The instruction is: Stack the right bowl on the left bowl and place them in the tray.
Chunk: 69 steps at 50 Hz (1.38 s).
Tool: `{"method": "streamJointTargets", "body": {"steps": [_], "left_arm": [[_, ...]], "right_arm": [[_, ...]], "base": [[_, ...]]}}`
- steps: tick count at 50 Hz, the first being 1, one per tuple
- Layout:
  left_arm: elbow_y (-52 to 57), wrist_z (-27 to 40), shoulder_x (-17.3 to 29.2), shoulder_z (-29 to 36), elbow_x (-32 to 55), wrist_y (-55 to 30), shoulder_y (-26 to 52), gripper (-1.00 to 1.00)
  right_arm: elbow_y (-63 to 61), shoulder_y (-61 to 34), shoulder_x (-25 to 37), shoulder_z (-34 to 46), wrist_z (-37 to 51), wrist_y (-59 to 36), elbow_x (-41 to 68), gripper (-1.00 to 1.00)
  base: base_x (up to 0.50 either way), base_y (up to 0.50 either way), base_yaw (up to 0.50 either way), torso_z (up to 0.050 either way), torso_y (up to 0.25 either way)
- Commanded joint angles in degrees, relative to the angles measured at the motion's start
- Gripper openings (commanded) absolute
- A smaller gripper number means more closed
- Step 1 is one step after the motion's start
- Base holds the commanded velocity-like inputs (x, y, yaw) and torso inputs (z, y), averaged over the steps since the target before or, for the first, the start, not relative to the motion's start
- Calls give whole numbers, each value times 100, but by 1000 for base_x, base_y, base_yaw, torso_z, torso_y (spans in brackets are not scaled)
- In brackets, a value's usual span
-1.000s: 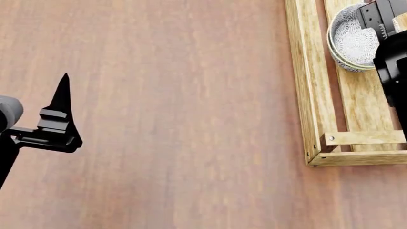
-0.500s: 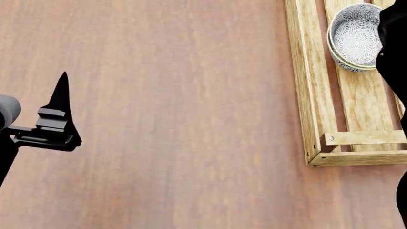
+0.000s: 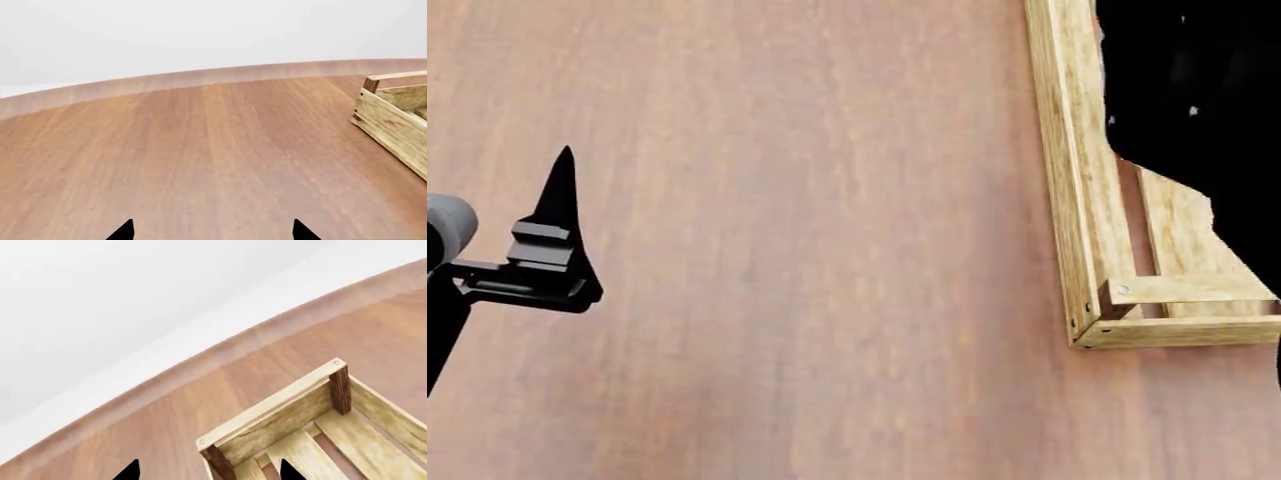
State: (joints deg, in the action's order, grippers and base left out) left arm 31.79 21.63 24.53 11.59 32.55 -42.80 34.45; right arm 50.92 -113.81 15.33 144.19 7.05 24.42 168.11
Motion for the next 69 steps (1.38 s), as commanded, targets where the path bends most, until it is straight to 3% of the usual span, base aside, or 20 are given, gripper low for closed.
{"method": "streamJointTargets", "body": {"steps": [1,4,8,16,17,23,32,35,41,48,69], "left_arm": [[-33,68,-20,95,-96,18,25,100],[4,113,-21,100,-98,-17,28,100],[44,160,-25,82,-86,-46,47,100],[80,209,6,69,-116,-33,47,100],[95,215,13,71,-123,-32,47,100],[121,238,41,86,-165,-7,51,100],[162,277,64,93,-184,-7,61,100],[189,294,84,79,-179,-24,64,100],[252,325,87,94,-175,-33,52,100],[282,338,100,93,-211,71,-58,100],[434,387,135,149,-212,95,-135,100]], "right_arm": [[-3909,-918,514,494,-139,2506,-1151,100],[-4827,-904,664,753,571,3551,-2286,100],[-5178,-580,1215,232,2145,3548,-4588,100],[-5416,-12,1578,-95,3150,3496,-6192,100],[-5380,3,1571,16,3694,3518,-6786,100],[-5559,251,1709,4,4773,3419,-8161,100],[-5740,540,1820,-102,5252,3270,-8902,100],[-5747,552,1807,-31,5883,3050,-9523,100],[-5837,849,1898,-78,6079,3073,-9899,100],[-6033,918,1929,-48,7021,2602,-10830,100],[-6554,1047,2076,-209,7854,1966,-11873,100]], "base": [[0,0,0,0,0],[0,0,0,0,0],[0,0,0,0,0],[0,0,0,0,0],[0,0,0,0,0],[0,0,0,0,0],[0,0,0,0,0],[0,0,0,0,0],[0,0,0,0,0],[0,0,0,0,0],[0,0,0,0,0]]}}
